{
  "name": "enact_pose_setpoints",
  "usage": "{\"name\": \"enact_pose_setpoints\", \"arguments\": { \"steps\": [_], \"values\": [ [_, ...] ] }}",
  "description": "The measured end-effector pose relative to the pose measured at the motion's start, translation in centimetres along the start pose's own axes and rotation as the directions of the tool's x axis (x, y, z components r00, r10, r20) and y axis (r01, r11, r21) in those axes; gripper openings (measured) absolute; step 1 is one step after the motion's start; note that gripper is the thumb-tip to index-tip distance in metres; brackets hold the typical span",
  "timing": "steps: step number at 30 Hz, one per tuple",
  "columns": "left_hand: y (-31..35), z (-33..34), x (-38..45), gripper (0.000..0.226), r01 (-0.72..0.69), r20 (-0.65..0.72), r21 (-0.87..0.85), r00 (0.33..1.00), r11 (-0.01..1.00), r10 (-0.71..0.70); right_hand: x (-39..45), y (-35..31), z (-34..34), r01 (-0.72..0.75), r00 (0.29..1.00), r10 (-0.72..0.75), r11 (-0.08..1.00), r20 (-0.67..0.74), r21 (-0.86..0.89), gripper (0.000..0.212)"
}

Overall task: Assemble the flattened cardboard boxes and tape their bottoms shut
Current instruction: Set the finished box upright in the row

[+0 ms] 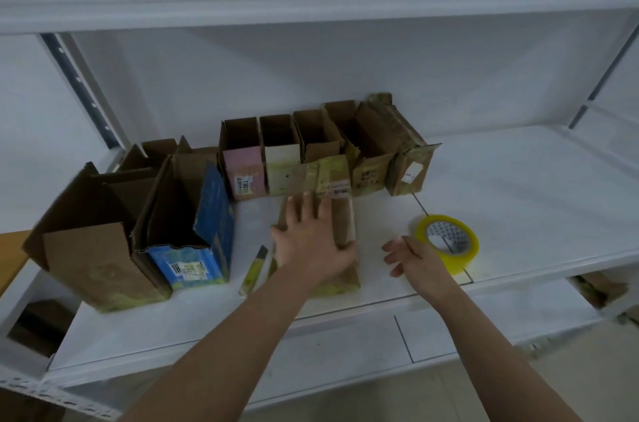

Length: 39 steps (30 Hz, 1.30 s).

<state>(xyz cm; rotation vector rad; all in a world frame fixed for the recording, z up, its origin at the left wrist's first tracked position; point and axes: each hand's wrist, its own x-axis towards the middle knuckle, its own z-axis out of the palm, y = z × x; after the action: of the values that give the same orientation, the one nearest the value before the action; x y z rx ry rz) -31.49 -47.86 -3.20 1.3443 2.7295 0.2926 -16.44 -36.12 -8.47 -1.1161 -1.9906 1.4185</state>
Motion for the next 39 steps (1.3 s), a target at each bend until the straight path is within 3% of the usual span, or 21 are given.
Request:
{"name": "enact_pose_setpoints", "arguments": {
  "steps": [2,3,4,6,8,10,13,15,17,20,22,25,28,31,34,39],
  "values": [
    [-2.3,-1.0,-0.3,0.091,-0.002,-0.079,-0.261,0.997,0.965,-0.019,0.1,0.1,-0.5,-0.02,0.998,0.026,0.995,-0.061,0.097,0.027],
    [-3.3,-1.7,-0.6,0.088,0.002,-0.095,-0.455,0.994,0.891,-0.051,0.3,0.1,-0.7,-0.028,0.995,0.04,0.991,-0.091,0.133,0.026],
    [-4.0,-2.4,-1.1,0.081,-0.001,-0.101,-0.656,0.991,0.755,-0.087,0.4,0.1,-0.9,-0.042,0.992,0.059,0.987,-0.109,0.153,0.025],
    [-4.8,-3.3,-2.1,0.068,0.017,-0.034,-0.937,0.99,0.35,-0.138,0.2,-0.6,-0.9,-0.105,0.988,0.119,0.985,-0.095,0.137,0.027],
    [-5.1,-3.9,-2.7,0.061,0.097,0.095,-0.995,0.981,0.005,-0.17,0.0,-1.6,-0.5,-0.21,0.977,0.214,0.967,-0.013,0.145,0.042],
    [-4.9,-3.9,-3.1,0.038,0.166,0.209,-0.956,0.964,-0.24,-0.166,-0.5,-3.0,0.2,-0.297,0.952,0.267,0.921,0.15,0.25,0.063],
    [-4.2,-2.7,-3.9,0.037,0.206,0.262,-0.916,0.957,-0.345,-0.122,-1.1,-5.2,0.9,-0.28,0.948,0.151,0.815,0.28,0.508,0.058],
    [-4.5,-1.1,-4.2,0.042,0.238,0.283,-0.923,0.952,-0.304,-0.114,-0.9,-6.0,0.5,-0.219,0.971,0.104,0.755,0.217,0.618,0.052],
    [-5.4,0.4,-4.1,0.039,0.262,0.278,-0.958,0.949,-0.121,-0.147,-0.5,-6.6,-0.4,-0.156,0.988,0.119,0.795,0.102,0.586,0.063],
    [-6.5,2.1,-3.9,0.023,0.263,0.231,-0.944,0.958,0.201,-0.167,0.0,-6.5,-1.3,-0.102,0.992,0.12,0.942,-0.038,0.32,0.047],
    [-7.3,3.3,-3.7,0.013,0.253,0.202,-0.894,0.965,0.371,-0.169,-0.1,-6.0,-1.1,-0.127,0.99,0.134,0.983,-0.042,0.131,0.051],
    [-9.1,5.4,-2.7,0.036,0.225,0.105,-0.689,0.971,0.689,-0.213,-0.3,-4.6,0.0,-0.174,0.984,0.175,0.985,-0.037,0.02,0.084],
    [-10.3,6.4,-2.0,0.049,0.201,-0.006,-0.427,0.974,0.882,-0.225,-0.4,-4.3,0.2,-0.167,0.983,0.168,0.986,-0.077,0.017,0.089],
    [-10.9,7.2,-1.0,0.048,0.276,0.031,-0.159,0.961,0.948,-0.275,-0.4,-4.5,0.1,-0.125,0.991,0.124,0.992,-0.051,0.0,0.069],
    [-10.5,7.1,-0.4,0.046,0.363,0.115,0.047,0.923,0.93,-0.366,-0.6,-4.5,0.1,-0.095,0.994,0.096,0.995,-0.048,0.005,0.054],
    [-10.2,7.4,0.2,0.047,0.404,0.106,0.142,0.902,0.904,-0.42,-0.7,-4.3,0.2,-0.099,0.994,0.1,0.995,-0.045,0.015,0.053]
  ]
}}
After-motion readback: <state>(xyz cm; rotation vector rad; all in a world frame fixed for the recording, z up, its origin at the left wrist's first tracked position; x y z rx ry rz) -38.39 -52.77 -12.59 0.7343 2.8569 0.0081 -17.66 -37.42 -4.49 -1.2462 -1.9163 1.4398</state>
